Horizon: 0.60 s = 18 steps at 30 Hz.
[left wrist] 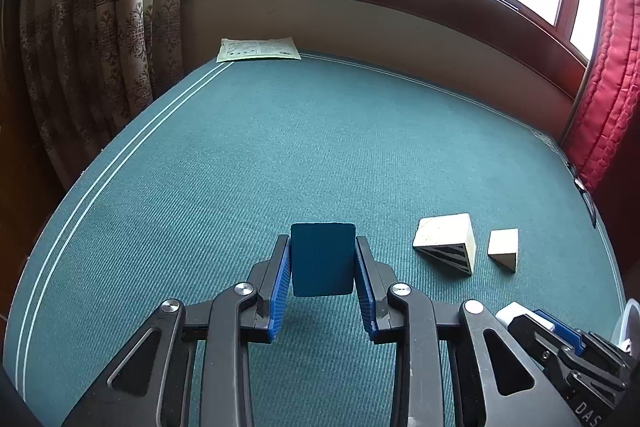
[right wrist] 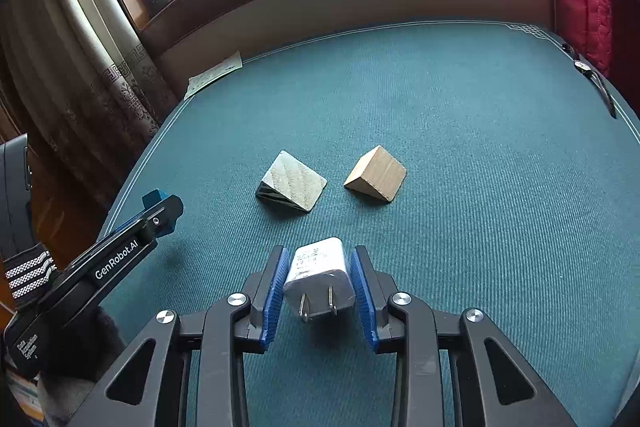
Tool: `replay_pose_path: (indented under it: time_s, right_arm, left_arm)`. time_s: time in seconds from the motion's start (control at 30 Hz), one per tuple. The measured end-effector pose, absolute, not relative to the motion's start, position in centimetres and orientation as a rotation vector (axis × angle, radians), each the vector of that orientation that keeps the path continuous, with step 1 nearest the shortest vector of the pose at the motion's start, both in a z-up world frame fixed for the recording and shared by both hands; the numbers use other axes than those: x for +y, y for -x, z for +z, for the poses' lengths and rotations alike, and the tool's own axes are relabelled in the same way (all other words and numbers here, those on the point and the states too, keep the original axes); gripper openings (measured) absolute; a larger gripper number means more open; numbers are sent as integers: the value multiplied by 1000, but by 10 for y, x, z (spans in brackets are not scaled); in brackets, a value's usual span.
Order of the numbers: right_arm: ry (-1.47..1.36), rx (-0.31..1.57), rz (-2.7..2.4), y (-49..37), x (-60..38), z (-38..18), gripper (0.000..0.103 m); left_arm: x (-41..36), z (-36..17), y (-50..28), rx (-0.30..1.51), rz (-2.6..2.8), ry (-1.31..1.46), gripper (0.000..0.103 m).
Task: Organize rigid objects
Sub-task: 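Carry the blue wedge and white charger to the clear bowl with both tools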
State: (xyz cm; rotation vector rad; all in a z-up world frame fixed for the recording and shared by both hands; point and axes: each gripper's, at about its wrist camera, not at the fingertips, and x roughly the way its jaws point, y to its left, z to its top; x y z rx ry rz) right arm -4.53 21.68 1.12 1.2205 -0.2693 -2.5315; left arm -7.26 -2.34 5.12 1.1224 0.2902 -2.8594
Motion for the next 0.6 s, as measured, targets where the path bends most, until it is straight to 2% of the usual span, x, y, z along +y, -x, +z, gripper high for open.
replay_pose_path:
  time_s: [0.37, 0.6]
  right_arm:
    - [-1245, -297, -2581, 31, 237, 4, 34]
    - [-1229, -251, -2608, 28, 235, 6, 34]
  left_arm:
    - [-16, 55, 69, 285, -2888, -1113, 31]
    - [-14, 57, 66, 292, -2897, -1112, 31]
